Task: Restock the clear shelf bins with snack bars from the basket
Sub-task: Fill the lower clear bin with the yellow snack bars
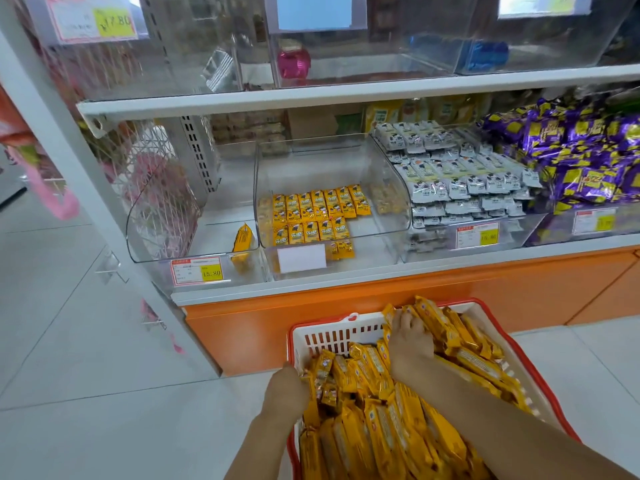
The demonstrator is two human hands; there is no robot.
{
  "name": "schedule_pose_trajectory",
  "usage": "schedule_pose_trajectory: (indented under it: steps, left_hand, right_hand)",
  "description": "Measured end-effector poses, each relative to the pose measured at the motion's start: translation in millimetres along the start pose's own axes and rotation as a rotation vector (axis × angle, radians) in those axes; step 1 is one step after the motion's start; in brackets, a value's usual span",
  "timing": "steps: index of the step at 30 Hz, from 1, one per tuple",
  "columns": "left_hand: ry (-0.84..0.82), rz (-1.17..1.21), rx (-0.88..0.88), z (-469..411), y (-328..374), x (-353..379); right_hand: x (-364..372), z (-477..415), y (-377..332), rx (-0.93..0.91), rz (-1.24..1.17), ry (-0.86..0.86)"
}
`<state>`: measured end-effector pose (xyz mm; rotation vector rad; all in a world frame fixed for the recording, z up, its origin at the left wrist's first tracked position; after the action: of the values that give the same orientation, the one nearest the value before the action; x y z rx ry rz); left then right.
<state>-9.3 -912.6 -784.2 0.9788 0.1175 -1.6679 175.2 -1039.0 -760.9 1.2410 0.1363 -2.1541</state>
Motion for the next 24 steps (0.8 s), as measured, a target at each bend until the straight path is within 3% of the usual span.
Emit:
schedule_pose_trajectory:
  steps: [7,12,15,17,19,22,24]
  left_hand:
    - [0.082,-0.039,0.027,3,4,6]
    - [0.055,-0.033,0.017,2,4,2]
    - [0.020,0.024,0.020,5,8,-1]
    - [0.030,0.069,0.067,10,18,-6]
    - [0.028,0.165,0.175,13,34,-13]
    - [-0.113,0.444,0.380,22,65,-19]
    - [-0.252,0.706,0.473,33,84,-22]
  right_hand:
    - [-3,-9,-13,0.049,0.045,-0.045]
    - [-3,-15,-9,0.045,0.166,0.107]
    - [-8,-15,-1,0.006,0.082,0.130]
    - [-16,-10,6,-0.067,-0.124,0.046]
    - [-28,2,17,-0.198,-0.499,-0.056]
    - [-40,34,36,-0.438,-1.179,-0.271]
    - [-42,54,40,-0.624,-1.495,-0.445]
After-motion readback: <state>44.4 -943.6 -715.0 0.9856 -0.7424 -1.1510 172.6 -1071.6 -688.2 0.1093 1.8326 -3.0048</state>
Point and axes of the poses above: each hand's wrist, its own z-axis away from the middle knuckle, its own x-axis out of the palm, y = z × x, the point moved 5 cm from there along -z, towards the middle knuckle, and after that the axes turned 15 degrees about -y, right-handed, at the moved point
